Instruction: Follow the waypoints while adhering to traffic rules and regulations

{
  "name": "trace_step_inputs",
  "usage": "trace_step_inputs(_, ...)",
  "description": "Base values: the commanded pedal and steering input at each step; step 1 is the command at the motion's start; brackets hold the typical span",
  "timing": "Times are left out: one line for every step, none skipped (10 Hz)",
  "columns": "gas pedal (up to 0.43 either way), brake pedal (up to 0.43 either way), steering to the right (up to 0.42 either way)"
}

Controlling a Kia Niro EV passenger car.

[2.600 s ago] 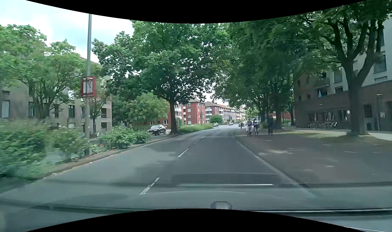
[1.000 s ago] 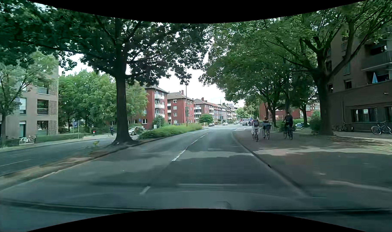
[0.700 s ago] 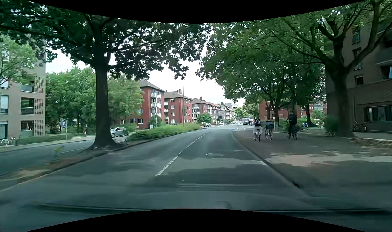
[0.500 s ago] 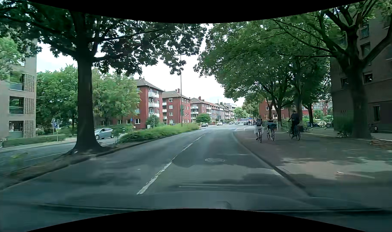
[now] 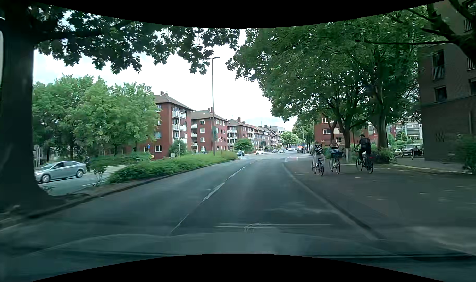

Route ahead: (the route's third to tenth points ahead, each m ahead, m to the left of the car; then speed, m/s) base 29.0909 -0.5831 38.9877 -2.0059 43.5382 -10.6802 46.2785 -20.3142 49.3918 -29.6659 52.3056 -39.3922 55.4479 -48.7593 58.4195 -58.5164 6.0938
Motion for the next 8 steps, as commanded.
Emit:
trace_step_inputs(0.039,0.018,0.018)
trace_step_inputs(0.039,0.018,0.018)
trace_step_inputs(0.039,0.018,0.018)
trace_step_inputs(0.039,0.018,0.019)
trace_step_inputs(0.039,0.018,0.019)
trace_step_inputs(0.039,0.012,0.019)
trace_step_inputs(0.039,0.018,0.019)
trace_step_inputs(0.039,0.018,0.019)
